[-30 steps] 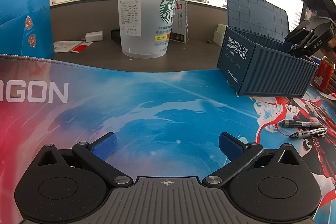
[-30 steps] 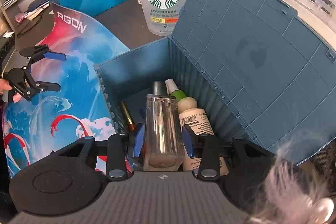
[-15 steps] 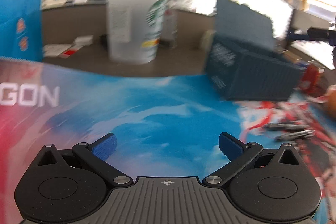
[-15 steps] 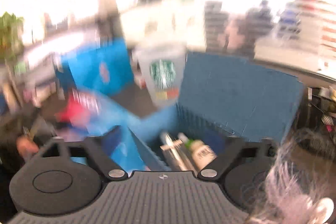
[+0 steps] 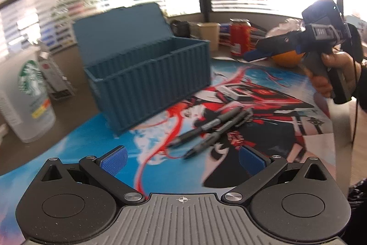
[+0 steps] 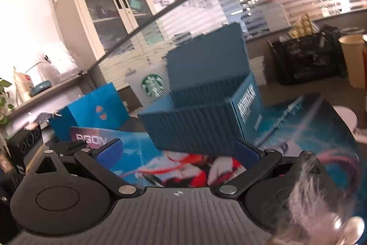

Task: Organize rigid objects
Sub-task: 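Move the left tool to the two black markers and grasp them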

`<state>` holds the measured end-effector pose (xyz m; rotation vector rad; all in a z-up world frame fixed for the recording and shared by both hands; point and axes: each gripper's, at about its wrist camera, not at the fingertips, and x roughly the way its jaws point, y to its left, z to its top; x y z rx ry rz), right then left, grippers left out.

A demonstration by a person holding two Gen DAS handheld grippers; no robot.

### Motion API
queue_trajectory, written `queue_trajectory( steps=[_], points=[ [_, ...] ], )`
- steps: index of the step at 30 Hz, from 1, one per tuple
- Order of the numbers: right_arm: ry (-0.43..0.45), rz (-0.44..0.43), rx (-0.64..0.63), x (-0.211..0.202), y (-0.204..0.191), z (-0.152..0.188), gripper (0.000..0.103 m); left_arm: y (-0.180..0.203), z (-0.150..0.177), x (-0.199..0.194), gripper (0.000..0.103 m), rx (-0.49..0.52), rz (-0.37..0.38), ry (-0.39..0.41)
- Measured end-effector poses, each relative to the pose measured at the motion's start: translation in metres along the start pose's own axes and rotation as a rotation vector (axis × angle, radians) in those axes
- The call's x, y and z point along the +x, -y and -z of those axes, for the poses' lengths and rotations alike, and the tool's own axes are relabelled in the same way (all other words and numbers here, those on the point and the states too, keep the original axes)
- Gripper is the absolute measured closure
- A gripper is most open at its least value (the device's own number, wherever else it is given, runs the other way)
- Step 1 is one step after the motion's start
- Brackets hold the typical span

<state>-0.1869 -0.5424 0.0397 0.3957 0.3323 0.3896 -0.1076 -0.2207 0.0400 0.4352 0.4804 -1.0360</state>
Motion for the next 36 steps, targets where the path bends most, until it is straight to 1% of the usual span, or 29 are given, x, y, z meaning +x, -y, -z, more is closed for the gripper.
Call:
queue_trajectory(
  steps=[3,4,7,10,12,14,15,18,20,23,24,26,27,28,29,30,31,32,33,34,36],
  points=[
    [-0.012,0.017,0.025,-0.002,0.005,0.009,0.000,0.001,-0.004,0.004,0.000,-0.016,0.096,-0.014],
    [-0.012,0.023,0.027,-0.003,0.006,0.011,0.000,0.002,-0.006,0.005,0.000,-0.017,0.118,-0.020],
    [-0.013,0.026,0.060,0.001,0.010,0.016,0.000,0.001,-0.014,0.014,0.001,-0.020,0.157,-0.043],
    [0.018,0.022,0.110,-0.001,0.014,0.017,0.000,-0.003,-0.021,0.026,0.002,-0.043,0.222,-0.080],
    [0.030,0.019,0.151,-0.004,0.021,0.018,0.000,-0.003,-0.025,0.035,0.004,-0.052,0.262,-0.106],
    [0.036,0.041,0.208,-0.005,0.028,0.020,0.000,-0.002,-0.028,0.043,0.006,-0.041,0.297,-0.126],
    [0.031,0.052,0.214,-0.005,0.027,0.020,0.000,-0.001,-0.029,0.046,0.007,-0.032,0.306,-0.134],
    [-0.001,0.037,0.203,-0.002,0.024,0.020,0.000,0.001,-0.030,0.058,0.007,-0.004,0.328,-0.163],
    [-0.022,0.050,0.195,0.001,0.022,0.020,0.000,0.001,-0.031,0.065,0.007,0.011,0.341,-0.185],
    [-0.021,0.069,0.201,0.001,0.023,0.021,0.000,0.000,-0.032,0.074,0.007,0.022,0.356,-0.213],
    [-0.014,0.070,0.204,0.000,0.023,0.021,0.000,-0.001,-0.033,0.074,0.008,0.026,0.355,-0.209],
    [0.008,0.069,0.212,-0.003,0.024,0.022,0.000,-0.001,-0.032,0.075,0.014,0.043,0.343,-0.199],
    [0.020,0.069,0.217,-0.004,0.025,0.022,0.000,0.000,-0.033,0.075,0.022,0.054,0.332,-0.192],
    [0.031,0.068,0.221,-0.006,0.025,0.022,0.000,0.000,-0.033,0.074,0.034,0.069,0.319,-0.185],
    [0.044,0.068,0.224,-0.008,0.026,0.023,0.000,0.001,-0.033,0.074,0.039,0.088,0.305,-0.179],
    [0.055,0.068,0.227,-0.009,0.026,0.022,0.000,0.000,-0.034,0.074,0.047,0.099,0.299,-0.178],
    [0.064,0.068,0.229,-0.010,0.026,0.022,0.000,-0.001,-0.034,0.073,0.055,0.105,0.301,-0.177],
    [0.070,0.069,0.231,-0.011,0.026,0.022,0.000,-0.002,-0.034,0.073,0.061,0.109,0.308,-0.173],
    [0.076,0.071,0.233,-0.012,0.027,0.022,0.000,-0.002,-0.034,0.072,0.070,0.116,0.314,-0.171],
    [0.080,0.073,0.234,-0.012,0.027,0.022,0.000,-0.001,-0.034,0.071,0.074,0.133,0.316,-0.170],
    [0.084,0.078,0.237,-0.013,0.027,0.021,0.000,0.003,-0.033,0.069,0.077,0.178,0.312,-0.163]
  ],
)
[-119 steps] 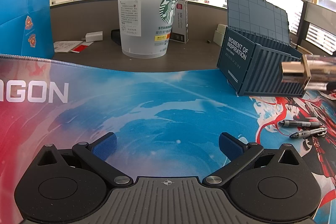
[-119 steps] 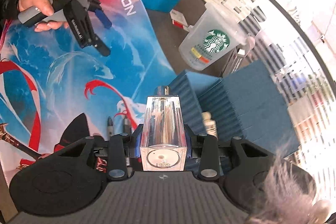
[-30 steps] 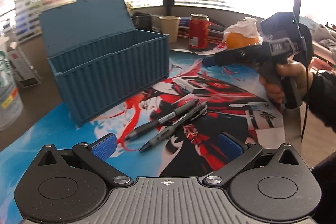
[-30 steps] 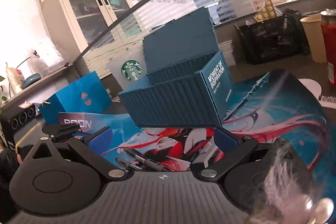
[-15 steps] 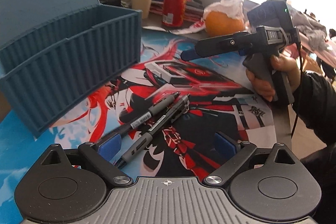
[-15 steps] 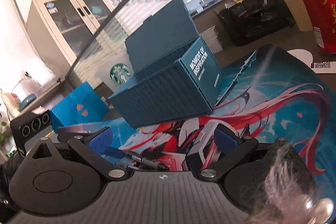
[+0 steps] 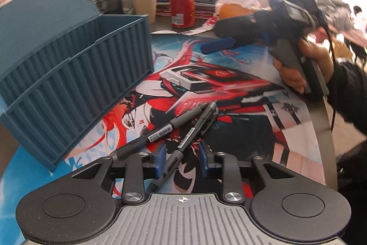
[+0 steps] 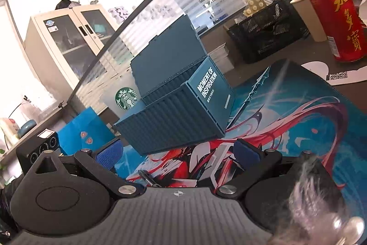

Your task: Organize rigid objects

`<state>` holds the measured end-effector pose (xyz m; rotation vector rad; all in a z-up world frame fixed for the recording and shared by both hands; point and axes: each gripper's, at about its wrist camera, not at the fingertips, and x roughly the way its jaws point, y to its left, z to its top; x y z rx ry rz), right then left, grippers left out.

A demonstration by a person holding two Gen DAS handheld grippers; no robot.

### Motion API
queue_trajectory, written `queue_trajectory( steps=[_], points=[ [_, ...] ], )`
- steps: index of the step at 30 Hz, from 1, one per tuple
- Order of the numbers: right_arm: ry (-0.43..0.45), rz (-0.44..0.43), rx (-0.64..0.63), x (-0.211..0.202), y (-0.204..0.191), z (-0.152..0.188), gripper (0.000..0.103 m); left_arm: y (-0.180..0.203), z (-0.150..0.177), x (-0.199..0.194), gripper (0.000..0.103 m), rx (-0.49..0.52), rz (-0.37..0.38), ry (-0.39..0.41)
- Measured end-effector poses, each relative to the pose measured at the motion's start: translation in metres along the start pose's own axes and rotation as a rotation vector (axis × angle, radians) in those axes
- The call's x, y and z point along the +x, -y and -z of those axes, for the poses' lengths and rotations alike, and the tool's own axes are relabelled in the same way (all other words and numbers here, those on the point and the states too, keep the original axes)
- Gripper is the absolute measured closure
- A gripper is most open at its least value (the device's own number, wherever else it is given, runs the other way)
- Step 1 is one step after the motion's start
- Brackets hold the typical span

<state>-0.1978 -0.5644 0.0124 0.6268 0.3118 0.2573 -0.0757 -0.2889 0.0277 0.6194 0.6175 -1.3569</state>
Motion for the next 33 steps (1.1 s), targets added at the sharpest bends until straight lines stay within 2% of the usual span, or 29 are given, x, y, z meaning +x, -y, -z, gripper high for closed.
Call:
queue_trajectory(
  steps=[1,4,9,14,21,33],
  points=[
    [0.000,0.001,0.001,0.000,0.000,0.000,0.000,0.002,0.000,-0.001,0.084,0.014,0.004,-0.001],
    [0.004,-0.001,0.006,0.000,0.001,0.000,0.000,0.011,0.000,-0.002,0.089,0.048,-0.002,-0.006],
    [0.018,-0.004,0.012,-0.001,0.003,-0.001,0.000,0.021,-0.004,0.000,0.090,0.027,-0.060,-0.028],
    [0.017,0.000,0.012,-0.001,0.004,-0.001,0.000,0.031,-0.007,0.001,0.093,0.049,-0.102,-0.053],
    [0.019,0.007,0.014,-0.002,0.004,-0.002,0.000,0.044,-0.008,-0.002,0.094,0.063,-0.109,-0.061],
    [0.026,0.029,0.019,-0.002,0.004,-0.002,0.000,0.062,-0.017,-0.019,0.095,0.090,-0.136,-0.030]
  ],
)
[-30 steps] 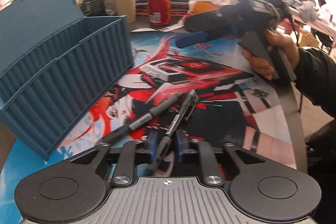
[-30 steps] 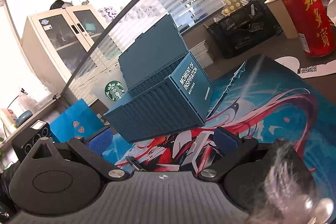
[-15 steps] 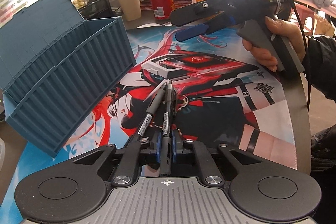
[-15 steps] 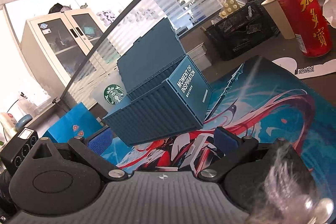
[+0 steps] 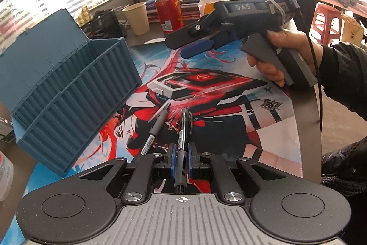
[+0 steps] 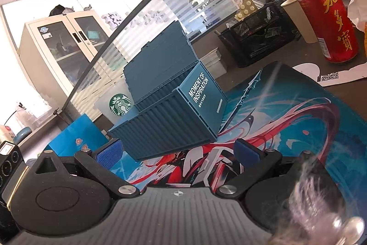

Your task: Organize rigid objects

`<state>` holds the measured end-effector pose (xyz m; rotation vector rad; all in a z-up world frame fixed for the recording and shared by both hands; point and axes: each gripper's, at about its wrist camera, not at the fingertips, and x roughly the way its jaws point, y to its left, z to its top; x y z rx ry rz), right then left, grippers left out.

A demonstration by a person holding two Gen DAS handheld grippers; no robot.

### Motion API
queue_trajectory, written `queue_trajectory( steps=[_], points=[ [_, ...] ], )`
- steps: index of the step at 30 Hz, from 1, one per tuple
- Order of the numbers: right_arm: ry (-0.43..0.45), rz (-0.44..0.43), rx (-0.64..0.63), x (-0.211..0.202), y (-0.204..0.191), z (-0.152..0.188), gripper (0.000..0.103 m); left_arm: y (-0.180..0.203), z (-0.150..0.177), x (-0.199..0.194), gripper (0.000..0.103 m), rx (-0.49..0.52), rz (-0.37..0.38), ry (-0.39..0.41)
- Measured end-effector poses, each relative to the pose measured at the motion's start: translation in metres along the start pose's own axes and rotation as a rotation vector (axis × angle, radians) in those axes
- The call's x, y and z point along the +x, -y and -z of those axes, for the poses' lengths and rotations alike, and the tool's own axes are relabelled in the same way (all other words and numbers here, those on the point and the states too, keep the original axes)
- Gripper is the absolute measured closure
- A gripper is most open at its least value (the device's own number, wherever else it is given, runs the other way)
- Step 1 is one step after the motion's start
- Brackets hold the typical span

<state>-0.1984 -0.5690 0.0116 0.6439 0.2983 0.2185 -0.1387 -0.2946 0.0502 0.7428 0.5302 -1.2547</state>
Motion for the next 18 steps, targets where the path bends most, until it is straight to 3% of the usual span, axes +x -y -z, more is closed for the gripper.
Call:
queue_trajectory(
  steps=[18],
  points=[
    [0.006,0.010,0.003,-0.001,0.001,0.001,0.000,-0.025,-0.021,-0.036,0.096,-0.022,-0.083,0.069]
  ],
)
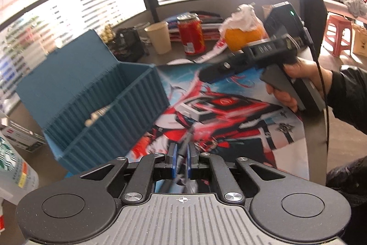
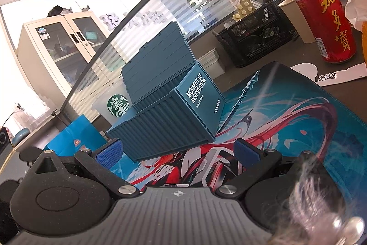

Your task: Organize rigid objects

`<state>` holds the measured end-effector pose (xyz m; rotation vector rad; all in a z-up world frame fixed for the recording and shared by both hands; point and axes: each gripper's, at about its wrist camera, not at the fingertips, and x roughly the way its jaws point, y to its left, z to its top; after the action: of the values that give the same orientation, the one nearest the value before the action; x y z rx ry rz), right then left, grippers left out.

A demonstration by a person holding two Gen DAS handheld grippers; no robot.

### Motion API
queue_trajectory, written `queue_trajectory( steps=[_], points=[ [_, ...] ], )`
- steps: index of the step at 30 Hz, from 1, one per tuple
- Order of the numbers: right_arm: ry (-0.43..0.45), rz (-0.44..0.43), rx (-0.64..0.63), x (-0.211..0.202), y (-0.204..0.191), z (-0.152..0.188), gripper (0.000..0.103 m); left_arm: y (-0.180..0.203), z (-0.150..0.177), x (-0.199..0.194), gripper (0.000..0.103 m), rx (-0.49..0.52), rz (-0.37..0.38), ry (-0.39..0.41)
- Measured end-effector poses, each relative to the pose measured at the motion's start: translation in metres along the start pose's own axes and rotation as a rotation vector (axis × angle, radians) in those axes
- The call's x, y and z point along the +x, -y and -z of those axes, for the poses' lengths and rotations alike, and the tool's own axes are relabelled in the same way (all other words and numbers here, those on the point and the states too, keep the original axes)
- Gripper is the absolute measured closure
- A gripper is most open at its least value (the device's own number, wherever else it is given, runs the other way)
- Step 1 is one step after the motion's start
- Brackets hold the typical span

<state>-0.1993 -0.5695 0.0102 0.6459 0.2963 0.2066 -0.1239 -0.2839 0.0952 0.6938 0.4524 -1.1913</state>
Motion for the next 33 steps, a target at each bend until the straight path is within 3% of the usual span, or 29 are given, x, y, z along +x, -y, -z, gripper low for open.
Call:
queue_trajectory(
  steps=[7,13,18,20,26,29,31,33],
  points=[
    [0.000,-0.006,0.000,-0.001,-0.001,0.000,0.000,-0.013,-0.012,-0.007,0.096,-0.015,-0.031,0.022],
    [0.002,-0.006,0.000,-0.001,-0.002,0.000,0.000,-0.008,0.001,0.005,0.096,-0.031,0.016,-0.023],
    [0.004,-0.008,0.000,-0.001,-0.002,0.000,0.000,0.002,0.026,0.030,0.095,-0.102,0.055,-0.098],
    [0.006,-0.010,0.001,-0.001,-0.003,0.000,0.000,0.002,0.035,0.034,0.089,-0.144,0.065,-0.099],
    [0.000,-0.008,0.001,-0.001,-0.003,-0.001,0.000,-0.008,0.048,0.042,0.085,-0.234,0.074,-0.098],
    [0.000,-0.008,0.000,-0.001,-0.002,-0.001,0.000,-0.005,0.053,0.048,0.064,-0.227,0.094,-0.093],
    [0.000,-0.007,0.001,-0.001,-0.002,-0.001,0.000,0.002,0.055,0.049,0.028,-0.205,0.099,-0.087],
    [0.000,-0.008,0.001,-0.001,-0.002,-0.001,0.000,0.005,0.057,0.049,0.023,-0.204,0.104,-0.079]
  ],
)
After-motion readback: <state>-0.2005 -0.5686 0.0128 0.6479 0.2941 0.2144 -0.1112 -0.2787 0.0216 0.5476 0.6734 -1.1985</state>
